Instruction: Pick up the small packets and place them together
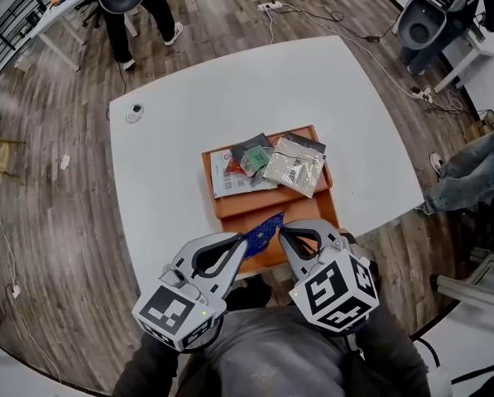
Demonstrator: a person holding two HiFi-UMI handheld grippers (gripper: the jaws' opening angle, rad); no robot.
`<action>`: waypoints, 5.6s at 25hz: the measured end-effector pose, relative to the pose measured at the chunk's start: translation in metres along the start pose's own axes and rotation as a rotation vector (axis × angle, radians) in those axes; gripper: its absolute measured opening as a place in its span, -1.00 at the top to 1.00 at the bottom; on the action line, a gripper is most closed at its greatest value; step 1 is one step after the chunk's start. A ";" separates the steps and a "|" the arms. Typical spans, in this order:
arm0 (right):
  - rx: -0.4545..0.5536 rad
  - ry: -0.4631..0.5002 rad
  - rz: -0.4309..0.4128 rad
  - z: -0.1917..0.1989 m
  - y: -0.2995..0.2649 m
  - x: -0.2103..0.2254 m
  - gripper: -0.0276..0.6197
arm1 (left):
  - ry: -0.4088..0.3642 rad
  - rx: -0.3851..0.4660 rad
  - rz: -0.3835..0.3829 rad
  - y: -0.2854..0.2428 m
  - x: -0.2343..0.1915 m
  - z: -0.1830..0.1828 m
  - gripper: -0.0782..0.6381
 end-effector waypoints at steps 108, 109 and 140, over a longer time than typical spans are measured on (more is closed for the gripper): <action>-0.160 0.118 -0.156 0.015 -0.039 -0.006 0.52 | 0.110 0.191 -0.066 0.011 -0.036 -0.025 0.64; -0.173 0.122 -0.160 0.015 -0.042 -0.007 0.49 | 0.113 0.192 -0.067 0.013 -0.037 -0.024 0.64; -0.338 0.091 -0.241 0.036 -0.096 -0.016 0.21 | 0.135 0.196 -0.071 0.018 -0.052 -0.018 0.64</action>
Point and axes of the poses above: the fingertips, and each gripper's own axes: y backward along the fingers, x to its right, z out of its underside, the point moved 6 cm from there along y, backward along the fingers, and after that the axes turned 1 degree about x, right-handed, at the moved point
